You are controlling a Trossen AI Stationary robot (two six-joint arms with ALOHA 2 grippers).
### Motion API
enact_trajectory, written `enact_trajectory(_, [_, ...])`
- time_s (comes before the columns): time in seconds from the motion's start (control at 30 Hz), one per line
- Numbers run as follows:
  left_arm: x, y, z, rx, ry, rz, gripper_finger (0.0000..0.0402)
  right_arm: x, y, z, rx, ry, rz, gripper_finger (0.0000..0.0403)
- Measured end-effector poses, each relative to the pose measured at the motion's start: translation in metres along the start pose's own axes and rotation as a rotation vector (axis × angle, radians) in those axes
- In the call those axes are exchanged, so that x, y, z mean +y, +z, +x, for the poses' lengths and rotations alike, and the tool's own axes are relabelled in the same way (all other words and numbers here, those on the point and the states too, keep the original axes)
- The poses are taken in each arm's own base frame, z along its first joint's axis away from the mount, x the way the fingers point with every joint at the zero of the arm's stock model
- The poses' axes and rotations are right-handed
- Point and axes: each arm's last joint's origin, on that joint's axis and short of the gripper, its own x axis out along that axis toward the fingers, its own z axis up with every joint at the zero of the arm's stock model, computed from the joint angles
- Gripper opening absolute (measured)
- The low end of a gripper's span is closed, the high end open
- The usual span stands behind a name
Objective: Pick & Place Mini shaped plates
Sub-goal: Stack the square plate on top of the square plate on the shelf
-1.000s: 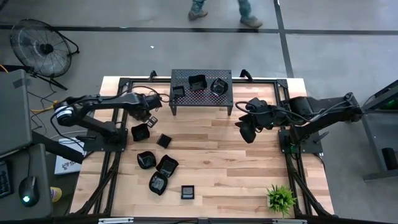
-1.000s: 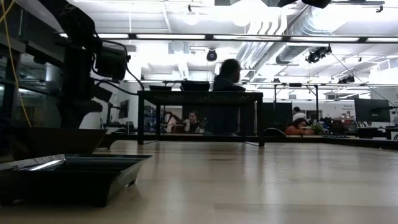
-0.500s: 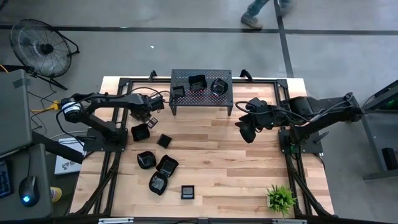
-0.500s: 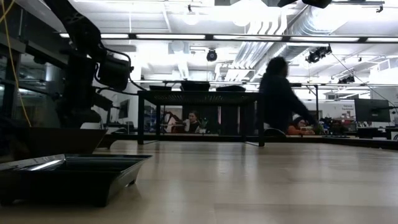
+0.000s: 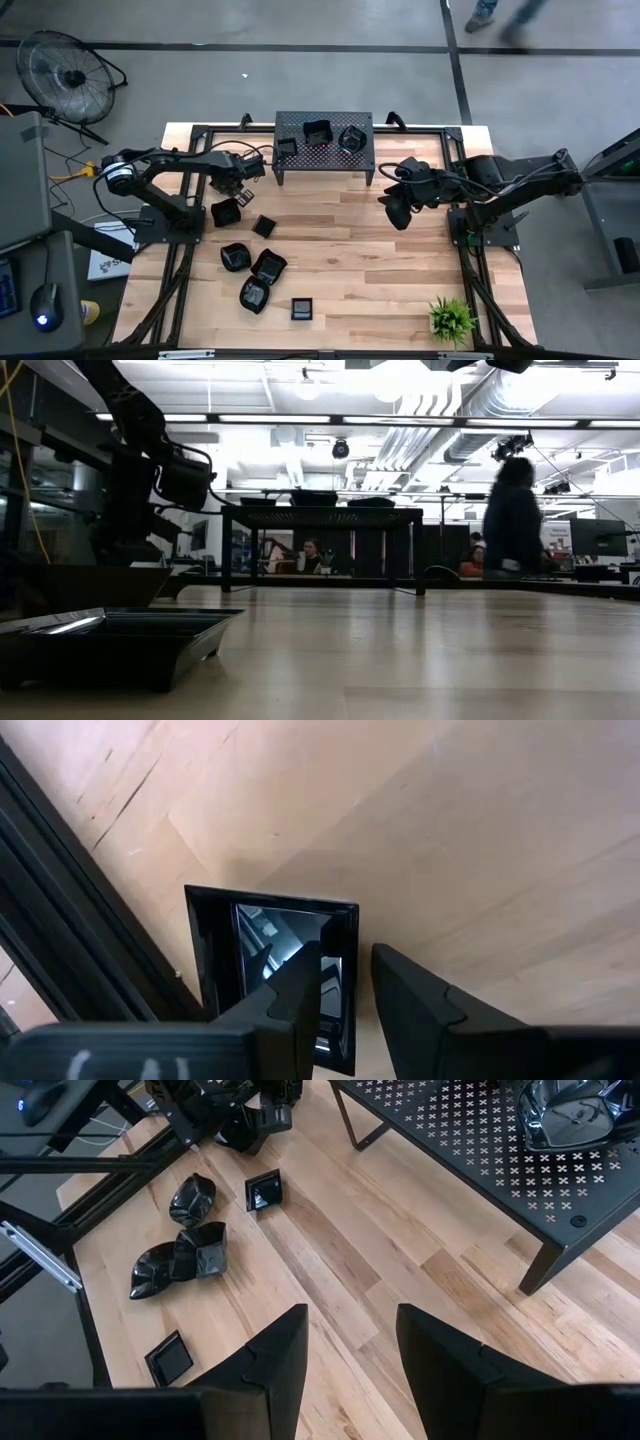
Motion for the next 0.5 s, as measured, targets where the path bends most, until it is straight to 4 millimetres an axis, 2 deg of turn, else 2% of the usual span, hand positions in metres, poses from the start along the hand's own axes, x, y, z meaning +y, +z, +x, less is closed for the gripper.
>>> enact_trajectory(0.33, [0.0, 0.0, 0.0, 0.0, -0.001, 0.005, 0.0091, 0.0, -0.0001, 0.0001, 0.0, 0.0, -0.001, 0.0149])
enact_trajectory(0.5, [-0.0003, 0.0001, 0.0001, 0.001, -0.005, 0.005, 0.0068, 0.0, -0.0001, 0.0002, 0.001, 0.0, -0.001, 0.0149])
